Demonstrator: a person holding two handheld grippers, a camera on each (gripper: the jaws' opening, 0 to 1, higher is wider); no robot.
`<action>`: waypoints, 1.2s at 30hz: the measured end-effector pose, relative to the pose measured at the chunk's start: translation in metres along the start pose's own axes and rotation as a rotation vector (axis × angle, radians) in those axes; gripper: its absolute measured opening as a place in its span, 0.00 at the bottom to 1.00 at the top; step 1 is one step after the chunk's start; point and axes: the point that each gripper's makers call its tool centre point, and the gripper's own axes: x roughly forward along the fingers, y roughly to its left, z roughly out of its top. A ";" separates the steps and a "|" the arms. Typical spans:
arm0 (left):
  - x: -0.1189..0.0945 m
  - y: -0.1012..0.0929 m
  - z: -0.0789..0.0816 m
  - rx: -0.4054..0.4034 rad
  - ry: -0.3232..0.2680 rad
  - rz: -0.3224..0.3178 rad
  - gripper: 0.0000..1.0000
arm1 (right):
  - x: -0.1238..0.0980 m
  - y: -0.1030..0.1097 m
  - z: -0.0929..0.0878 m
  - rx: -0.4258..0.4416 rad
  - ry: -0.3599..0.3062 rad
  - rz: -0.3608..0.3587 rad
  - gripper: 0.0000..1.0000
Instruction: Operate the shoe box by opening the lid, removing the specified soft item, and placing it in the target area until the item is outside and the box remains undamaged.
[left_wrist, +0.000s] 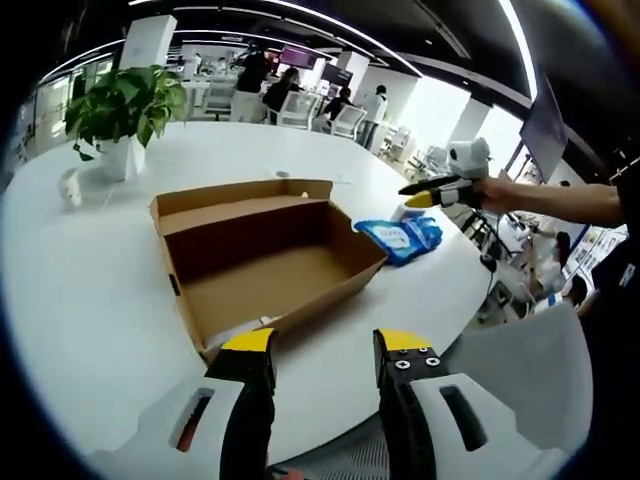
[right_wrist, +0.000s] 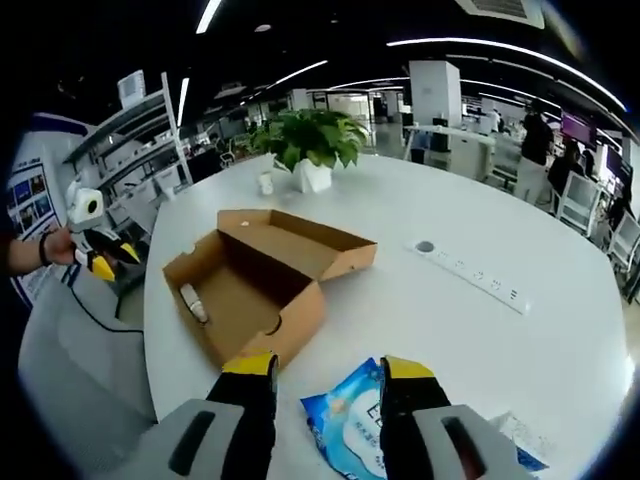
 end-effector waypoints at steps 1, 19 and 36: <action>-0.001 0.002 -0.001 0.000 0.002 0.000 0.39 | 0.002 0.006 0.002 -0.004 -0.005 0.009 0.39; 0.003 0.025 -0.009 0.031 0.051 -0.039 0.38 | 0.025 0.082 0.005 -0.020 -0.047 0.077 0.40; 0.028 0.051 0.018 0.137 0.106 -0.045 0.38 | 0.017 0.099 0.000 0.034 -0.083 0.073 0.42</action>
